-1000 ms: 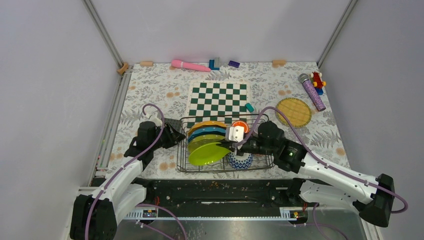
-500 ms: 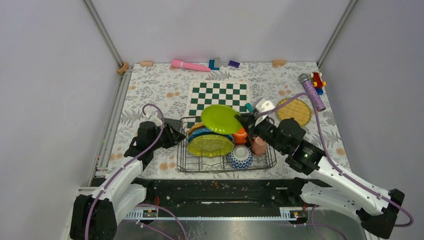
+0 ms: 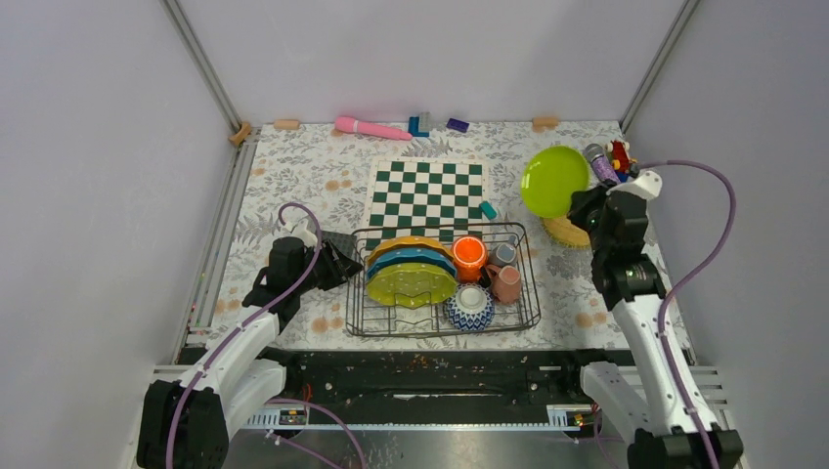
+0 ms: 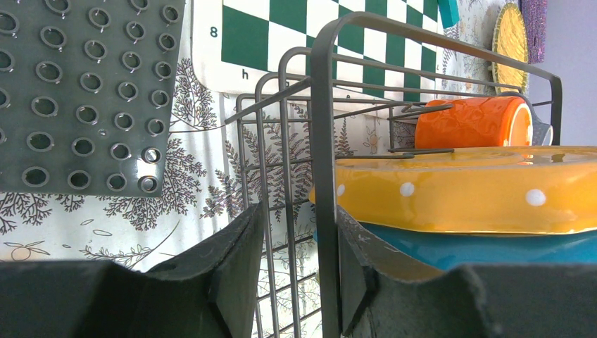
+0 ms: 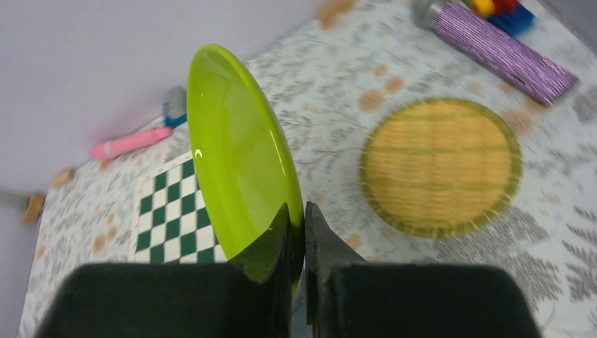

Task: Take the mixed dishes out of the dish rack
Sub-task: Place the plate at the center of the board.

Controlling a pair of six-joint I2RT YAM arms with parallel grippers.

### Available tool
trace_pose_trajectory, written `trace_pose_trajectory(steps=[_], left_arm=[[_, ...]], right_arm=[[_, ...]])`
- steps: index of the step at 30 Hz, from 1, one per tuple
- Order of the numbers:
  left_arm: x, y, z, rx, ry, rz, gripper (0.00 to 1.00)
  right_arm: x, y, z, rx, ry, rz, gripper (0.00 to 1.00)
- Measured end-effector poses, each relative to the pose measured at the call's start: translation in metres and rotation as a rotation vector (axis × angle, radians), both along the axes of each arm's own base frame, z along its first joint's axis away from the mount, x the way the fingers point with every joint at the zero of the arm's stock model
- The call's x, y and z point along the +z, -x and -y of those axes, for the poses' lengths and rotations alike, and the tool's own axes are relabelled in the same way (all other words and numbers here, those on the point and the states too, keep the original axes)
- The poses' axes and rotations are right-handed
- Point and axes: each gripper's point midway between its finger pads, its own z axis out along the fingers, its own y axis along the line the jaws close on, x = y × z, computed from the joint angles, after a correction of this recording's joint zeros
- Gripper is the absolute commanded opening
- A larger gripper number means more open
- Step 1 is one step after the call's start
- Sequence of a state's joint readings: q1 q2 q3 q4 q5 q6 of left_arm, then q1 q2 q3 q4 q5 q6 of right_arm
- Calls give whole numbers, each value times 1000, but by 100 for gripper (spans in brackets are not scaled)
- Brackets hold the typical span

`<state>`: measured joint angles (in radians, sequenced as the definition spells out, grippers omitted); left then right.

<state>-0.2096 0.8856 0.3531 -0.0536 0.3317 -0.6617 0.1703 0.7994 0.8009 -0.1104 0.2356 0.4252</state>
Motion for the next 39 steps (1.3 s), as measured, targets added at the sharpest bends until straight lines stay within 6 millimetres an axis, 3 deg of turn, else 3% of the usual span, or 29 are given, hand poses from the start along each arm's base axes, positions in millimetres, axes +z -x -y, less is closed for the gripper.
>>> trace_pose_trajectory(steps=[3,7,12,19,24,32,39], left_arm=[[0,0,0,0,0,0,39],[0,0,0,0,-1,0,39],[0,0,0,0,-2,0,39],[-1,0,-1,1,-4,-1,40],[-2,-1,0,-2,-10,-10,40],[-3,-1,0,-4,-11,-17,41],[-3,-1,0,-5,-13,-16,41]], right_arm=[[-33,-11,39,-141,-125,-111,0],[-86,-17,74,-292,-281,-260,0],[-137,-16,92,-401,-403,-384,0],[-177,-18,107,-482,-492,-431,0],[-195,-21,110,-491,-509,-438,1],[-198,-29,114,-488,-516,-417,26],[-199,-30,116,-491,-521,-412,33]])
